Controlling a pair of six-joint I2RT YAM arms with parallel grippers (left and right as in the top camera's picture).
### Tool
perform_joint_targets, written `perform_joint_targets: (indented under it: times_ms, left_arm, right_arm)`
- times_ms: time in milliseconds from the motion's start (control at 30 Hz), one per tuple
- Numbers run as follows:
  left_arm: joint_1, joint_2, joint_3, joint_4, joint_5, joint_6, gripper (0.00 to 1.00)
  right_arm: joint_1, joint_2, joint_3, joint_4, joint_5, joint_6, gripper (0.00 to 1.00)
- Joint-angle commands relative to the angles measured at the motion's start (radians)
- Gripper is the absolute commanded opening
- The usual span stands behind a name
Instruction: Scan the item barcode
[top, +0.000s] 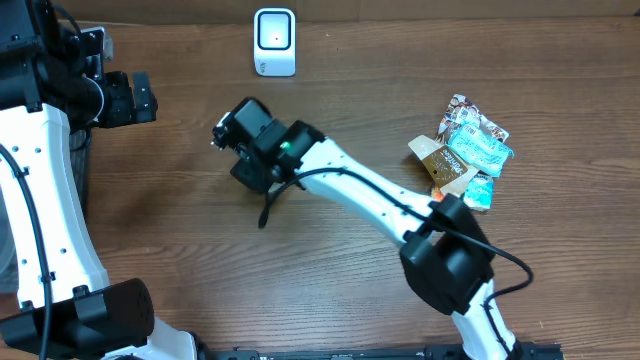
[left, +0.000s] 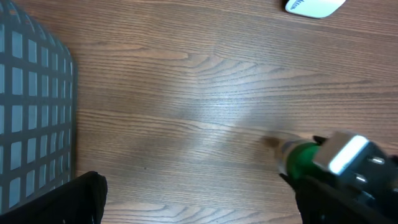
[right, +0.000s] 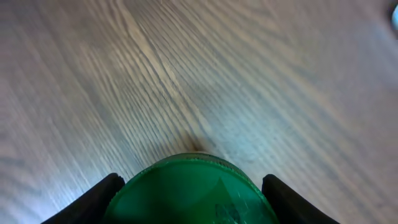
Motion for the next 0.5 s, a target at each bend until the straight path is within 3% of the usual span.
perform_joint_targets:
  times_ms: [0,133,333,467]
  left_arm:
    - [0.001,0.0,-0.005,0.004,0.008,0.022,1.0]
    - [0.001,0.0,-0.005,0.004,0.008,0.022,0.99]
    - [0.001,0.0,-0.005,0.004,0.008,0.023,1.0]
    - [0.001,0.0,-0.005,0.004,0.008,0.022,1.0]
  right_arm:
    - [-0.037,-0.057,0.002,-0.026,-0.102,-0.172,0.56]
    - [-0.096,-0.057,0.002,-0.113,-0.265,-0.283,0.56]
    - [-0.206,-0.056,0.001,-0.255,-0.513,-0.569,0.56]
    - [-0.253,-0.055,0.0,-0.286,-0.589,-0.739,0.62]
